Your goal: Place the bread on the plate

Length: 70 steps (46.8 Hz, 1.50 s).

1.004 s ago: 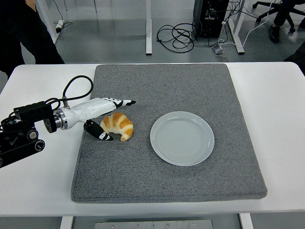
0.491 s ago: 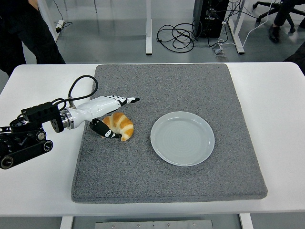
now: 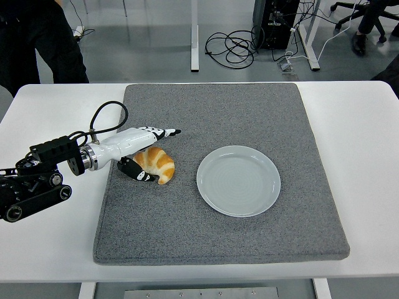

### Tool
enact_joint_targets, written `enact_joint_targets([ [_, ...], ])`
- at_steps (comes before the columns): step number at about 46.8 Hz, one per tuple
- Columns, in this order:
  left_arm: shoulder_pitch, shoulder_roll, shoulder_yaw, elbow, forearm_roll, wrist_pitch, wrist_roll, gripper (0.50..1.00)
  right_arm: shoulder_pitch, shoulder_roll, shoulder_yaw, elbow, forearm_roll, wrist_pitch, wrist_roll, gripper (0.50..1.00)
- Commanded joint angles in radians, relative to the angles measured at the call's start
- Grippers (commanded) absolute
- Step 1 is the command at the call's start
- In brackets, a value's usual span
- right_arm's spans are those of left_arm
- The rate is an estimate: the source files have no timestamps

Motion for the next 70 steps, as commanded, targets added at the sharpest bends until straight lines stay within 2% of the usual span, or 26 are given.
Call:
enact_joint_targets([
  [1, -0.003, -0.006, 0.012, 0.004, -0.001, 0.0, 0.0, 0.971, 0.0, 0.0, 0.0, 0.0, 0.0, 0.0, -0.001, 1.0],
  [7, -0.004, -0.008, 0.017, 0.004, -0.001, 0.0, 0.0, 0.954, 0.0, 0.0, 0.0, 0.0, 0.0, 0.0, -0.001, 1.0],
  [9, -0.004, -0.011, 0.015, 0.004, -0.001, 0.0, 0.0, 0.919, 0.0, 0.0, 0.0, 0.0, 0.0, 0.0, -0.001, 1.0],
  [12, -0.004, -0.023, 0.017, 0.004, -0.001, 0.001, 0.0, 0.789, 0.0, 0.0, 0.0, 0.0, 0.0, 0.0, -0.001, 1.0],
  [14, -0.006, -0.031, 0.02, 0.004, -0.001, 0.003, 0.0, 0.737, 0.0, 0.0, 0.0, 0.0, 0.0, 0.0, -0.001, 1.0],
  [15, -0.007, -0.031, 0.02, 0.004, 0.0, 0.006, 0.0, 0.694, 0.0, 0.0, 0.0, 0.0, 0.0, 0.0, 0.001, 1.0],
  [18, -0.008, -0.029, 0.021, 0.004, 0.0, 0.007, 0.0, 0.5, 0.0, 0.0, 0.0, 0.0, 0.0, 0.0, 0.001, 1.0],
  [25, -0.014, -0.023, 0.021, 0.002, 0.0, 0.007, -0.011, 0.5, 0.0, 0.0, 0.0, 0.0, 0.0, 0.0, 0.001, 1.0],
  [34, -0.055, 0.012, 0.02, -0.013, -0.001, 0.007, -0.065, 0.5, 0.0, 0.0, 0.0, 0.0, 0.0, 0.0, -0.001, 1.0],
  [54, -0.181, 0.081, 0.018, -0.038, -0.012, 0.006, -0.066, 0.5, 0.0, 0.0, 0.0, 0.0, 0.0, 0.0, -0.001, 1.0],
  [70, -0.351, 0.15, 0.014, -0.078, -0.014, 0.006, -0.065, 0.5, 0.0, 0.0, 0.0, 0.0, 0.0, 0.0, 0.001, 1.0],
])
